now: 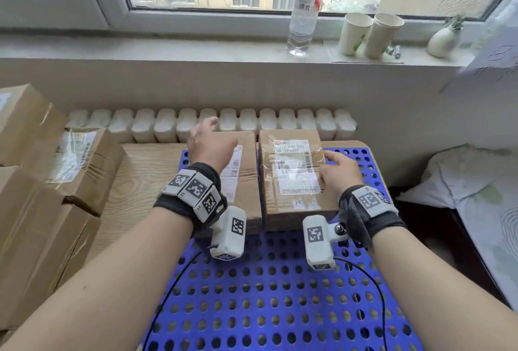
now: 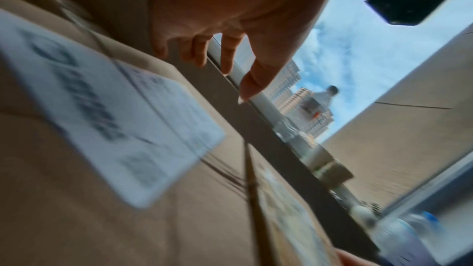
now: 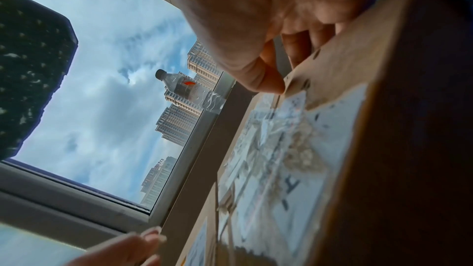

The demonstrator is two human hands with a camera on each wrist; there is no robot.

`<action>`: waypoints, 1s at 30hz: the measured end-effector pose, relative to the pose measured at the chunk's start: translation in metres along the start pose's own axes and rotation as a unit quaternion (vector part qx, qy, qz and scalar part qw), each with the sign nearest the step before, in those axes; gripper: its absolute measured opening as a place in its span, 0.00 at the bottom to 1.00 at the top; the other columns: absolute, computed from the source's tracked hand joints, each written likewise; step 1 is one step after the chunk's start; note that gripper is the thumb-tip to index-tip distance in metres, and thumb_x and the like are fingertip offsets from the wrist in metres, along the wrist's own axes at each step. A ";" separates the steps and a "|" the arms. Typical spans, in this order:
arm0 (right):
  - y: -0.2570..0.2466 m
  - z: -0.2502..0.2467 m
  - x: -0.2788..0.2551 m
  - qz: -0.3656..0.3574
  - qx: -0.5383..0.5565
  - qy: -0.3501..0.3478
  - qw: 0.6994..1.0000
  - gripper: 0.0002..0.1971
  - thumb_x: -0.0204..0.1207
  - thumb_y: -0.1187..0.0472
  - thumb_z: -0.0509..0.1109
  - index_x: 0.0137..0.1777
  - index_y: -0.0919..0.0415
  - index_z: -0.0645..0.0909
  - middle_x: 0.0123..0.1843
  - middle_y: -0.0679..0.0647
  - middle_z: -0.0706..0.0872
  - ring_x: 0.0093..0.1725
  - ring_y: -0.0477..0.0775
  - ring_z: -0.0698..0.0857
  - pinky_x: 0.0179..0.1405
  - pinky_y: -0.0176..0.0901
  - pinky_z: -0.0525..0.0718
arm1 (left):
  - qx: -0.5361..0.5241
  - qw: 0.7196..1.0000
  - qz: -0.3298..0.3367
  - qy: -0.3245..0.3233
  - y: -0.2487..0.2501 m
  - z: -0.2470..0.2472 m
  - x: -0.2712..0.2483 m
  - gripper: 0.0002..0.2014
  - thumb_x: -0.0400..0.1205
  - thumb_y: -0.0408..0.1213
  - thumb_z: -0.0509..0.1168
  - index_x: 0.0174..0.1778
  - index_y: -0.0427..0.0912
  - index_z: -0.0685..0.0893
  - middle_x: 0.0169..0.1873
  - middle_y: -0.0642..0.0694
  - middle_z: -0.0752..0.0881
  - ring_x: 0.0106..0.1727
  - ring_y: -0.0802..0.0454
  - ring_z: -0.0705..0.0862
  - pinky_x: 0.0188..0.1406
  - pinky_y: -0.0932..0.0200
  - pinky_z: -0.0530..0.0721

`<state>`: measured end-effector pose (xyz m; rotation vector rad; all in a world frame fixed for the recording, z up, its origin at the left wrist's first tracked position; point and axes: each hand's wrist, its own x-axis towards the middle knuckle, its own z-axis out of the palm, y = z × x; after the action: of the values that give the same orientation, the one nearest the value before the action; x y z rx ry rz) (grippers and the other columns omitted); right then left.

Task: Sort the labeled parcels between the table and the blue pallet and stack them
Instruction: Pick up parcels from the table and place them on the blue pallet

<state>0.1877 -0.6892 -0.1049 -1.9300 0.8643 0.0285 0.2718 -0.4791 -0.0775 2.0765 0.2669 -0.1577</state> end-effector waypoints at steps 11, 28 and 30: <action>0.003 0.004 -0.003 -0.015 -0.004 0.001 1.000 0.22 0.77 0.62 0.62 0.70 0.47 0.77 0.59 0.55 0.87 0.51 0.56 0.84 0.53 0.51 0.82 | 0.030 0.997 -0.048 -0.042 -0.034 -0.013 0.010 0.40 0.72 0.27 0.70 0.81 0.42 0.62 0.77 0.44 0.69 0.76 0.47 0.67 0.68 0.56 0.67; 0.010 0.008 -0.004 -0.009 0.000 0.022 1.000 0.21 0.78 0.62 0.62 0.71 0.49 0.77 0.53 0.56 0.89 0.52 0.60 0.87 0.55 0.55 0.85 | 0.007 0.996 -0.068 -0.056 -0.039 -0.014 0.007 0.45 0.70 0.30 0.71 0.83 0.50 0.59 0.78 0.45 0.68 0.76 0.45 0.69 0.76 0.49 0.68; 0.011 0.008 -0.004 -0.007 0.000 0.024 1.000 0.21 0.78 0.62 0.62 0.71 0.49 0.77 0.53 0.55 0.88 0.52 0.59 0.86 0.54 0.54 0.84 | 0.010 0.996 -0.071 -0.061 -0.038 -0.014 0.004 0.45 0.65 0.32 0.71 0.81 0.50 0.63 0.75 0.45 0.72 0.72 0.44 0.72 0.74 0.46 0.71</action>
<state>0.1809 -0.6839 -0.1159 -1.9434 0.8824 -0.0275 0.2662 -0.4483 -0.1041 2.0590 0.3379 -0.3737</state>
